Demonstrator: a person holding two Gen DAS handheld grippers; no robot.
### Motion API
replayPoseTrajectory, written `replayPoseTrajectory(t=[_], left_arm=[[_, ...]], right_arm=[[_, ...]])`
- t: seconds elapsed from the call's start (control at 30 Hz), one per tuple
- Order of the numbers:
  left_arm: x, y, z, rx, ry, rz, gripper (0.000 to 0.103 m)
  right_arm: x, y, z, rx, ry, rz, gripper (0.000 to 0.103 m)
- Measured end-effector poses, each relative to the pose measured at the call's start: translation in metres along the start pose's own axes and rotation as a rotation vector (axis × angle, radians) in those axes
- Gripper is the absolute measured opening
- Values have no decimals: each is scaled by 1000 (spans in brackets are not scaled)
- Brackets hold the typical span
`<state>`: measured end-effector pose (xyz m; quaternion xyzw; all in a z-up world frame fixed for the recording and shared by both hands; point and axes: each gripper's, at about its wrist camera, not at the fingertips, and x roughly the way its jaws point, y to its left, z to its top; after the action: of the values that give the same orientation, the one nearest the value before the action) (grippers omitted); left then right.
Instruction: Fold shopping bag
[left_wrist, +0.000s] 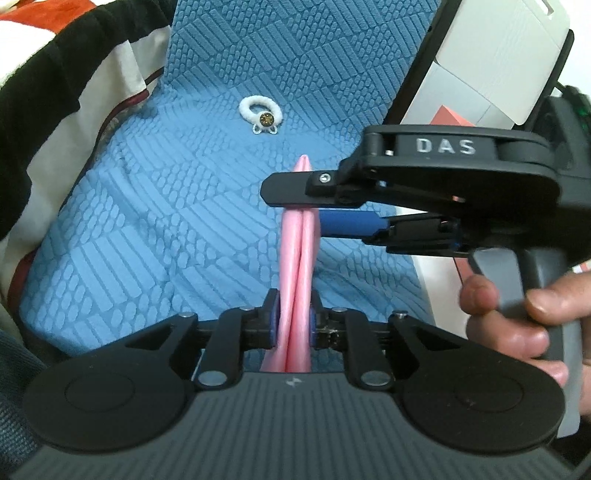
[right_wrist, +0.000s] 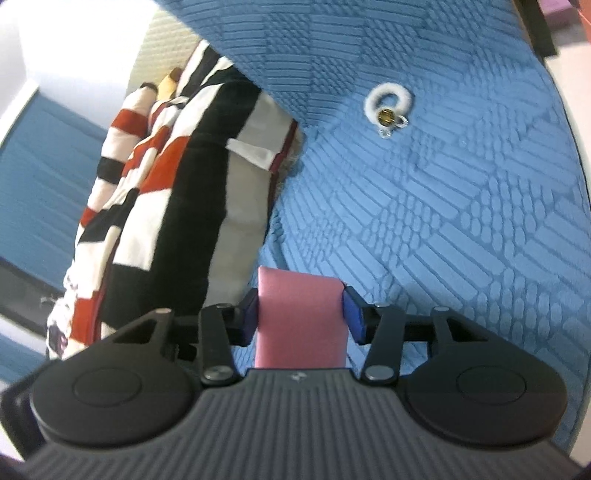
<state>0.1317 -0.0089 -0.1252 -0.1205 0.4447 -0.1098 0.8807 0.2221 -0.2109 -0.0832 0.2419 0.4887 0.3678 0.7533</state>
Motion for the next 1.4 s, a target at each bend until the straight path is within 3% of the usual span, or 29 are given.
replayPoseTrajectory(t=[0.5,0.6,0.9,1.07,1.33,1.37,1.4], left_arm=[[1,0,7,12,-21,-14,18],[-1,-3,9,30,-31,-11,18],[-4,-3,13,47,-36,-2,17],[-11,1,19,30,-52,0,17],[-21,17,43,-7,-102,6,17],[-21,18,47,-9,-105,5,17],[-21,20,50,-12,-106,4,17]], right_arm=[[-25,42,-15,-194,-39,-50,49],[-30,45,-15,-178,-60,-70,51],[-55,61,-16,-187,-195,-163,55],[-69,76,-24,-257,-270,-300,56],[-67,83,-23,-307,-315,-477,56],[-65,84,-22,-315,-323,-493,59],[-64,84,-21,-316,-327,-501,71]])
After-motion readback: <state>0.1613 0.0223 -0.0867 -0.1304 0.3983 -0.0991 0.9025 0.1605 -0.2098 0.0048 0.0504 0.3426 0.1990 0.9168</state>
